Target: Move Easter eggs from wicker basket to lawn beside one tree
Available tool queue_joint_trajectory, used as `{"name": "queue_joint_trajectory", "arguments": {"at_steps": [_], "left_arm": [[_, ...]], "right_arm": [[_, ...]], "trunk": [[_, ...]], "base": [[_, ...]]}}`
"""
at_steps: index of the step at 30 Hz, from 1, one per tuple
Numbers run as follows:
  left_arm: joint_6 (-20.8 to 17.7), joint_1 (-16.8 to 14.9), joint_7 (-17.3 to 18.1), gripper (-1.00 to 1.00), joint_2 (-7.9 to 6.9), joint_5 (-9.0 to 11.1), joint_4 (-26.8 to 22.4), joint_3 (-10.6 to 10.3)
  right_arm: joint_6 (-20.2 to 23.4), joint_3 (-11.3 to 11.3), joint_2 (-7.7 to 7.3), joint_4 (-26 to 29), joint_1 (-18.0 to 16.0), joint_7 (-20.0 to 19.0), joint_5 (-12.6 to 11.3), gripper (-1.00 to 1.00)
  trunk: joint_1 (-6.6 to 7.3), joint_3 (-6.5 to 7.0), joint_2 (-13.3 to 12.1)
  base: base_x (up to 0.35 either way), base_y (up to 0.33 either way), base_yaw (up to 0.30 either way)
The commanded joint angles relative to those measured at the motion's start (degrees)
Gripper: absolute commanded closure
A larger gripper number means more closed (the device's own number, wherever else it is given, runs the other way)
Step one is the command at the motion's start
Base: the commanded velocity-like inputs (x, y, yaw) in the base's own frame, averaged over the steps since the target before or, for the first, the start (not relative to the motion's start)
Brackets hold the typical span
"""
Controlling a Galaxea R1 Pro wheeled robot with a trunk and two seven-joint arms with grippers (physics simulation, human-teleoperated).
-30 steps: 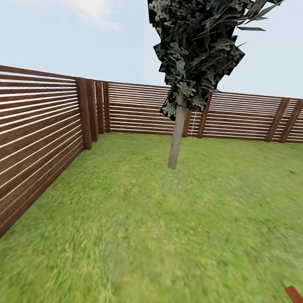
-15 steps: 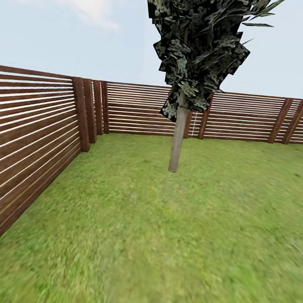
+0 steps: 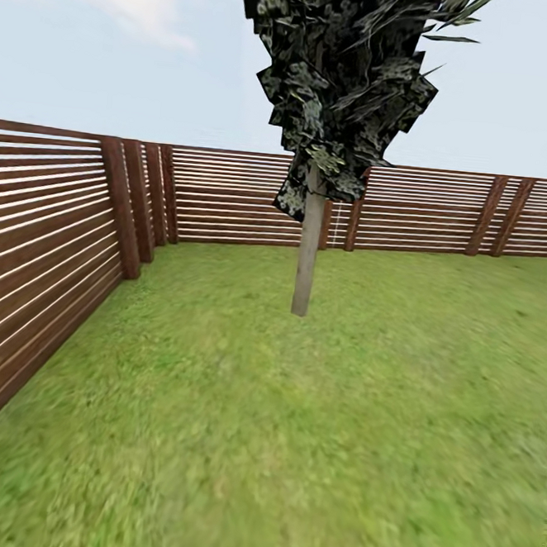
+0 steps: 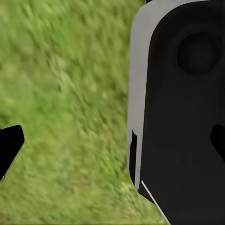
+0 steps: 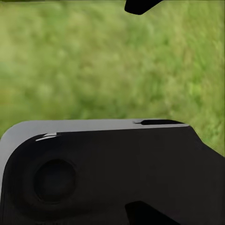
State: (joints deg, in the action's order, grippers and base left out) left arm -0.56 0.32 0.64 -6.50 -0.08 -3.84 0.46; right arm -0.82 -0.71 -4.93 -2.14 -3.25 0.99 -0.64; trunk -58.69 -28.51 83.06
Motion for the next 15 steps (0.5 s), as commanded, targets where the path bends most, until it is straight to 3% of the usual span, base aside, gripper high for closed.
{"name": "queue_joint_trajectory", "arguments": {"at_steps": [1, 15], "left_arm": [[-0.06, 0.03, 0.07, -1.0, -0.01, -0.01, -0.12, 0.06], [-0.06, 0.03, 0.07, -1.0, -0.01, -0.01, -0.12, 0.06]], "right_arm": [[-0.07, -0.05, 0.01, -0.15, -0.09, 0.11, -0.06, -1.0], [-0.06, 0.07, 0.01, -0.15, -0.09, 0.15, -0.06, -1.0]], "trunk": [[-0.03, -0.05, 0.02], [-0.03, -0.05, 0.02]], "base": [[0.333, 0.0, -0.282], [0.333, 0.0, -0.272]]}}
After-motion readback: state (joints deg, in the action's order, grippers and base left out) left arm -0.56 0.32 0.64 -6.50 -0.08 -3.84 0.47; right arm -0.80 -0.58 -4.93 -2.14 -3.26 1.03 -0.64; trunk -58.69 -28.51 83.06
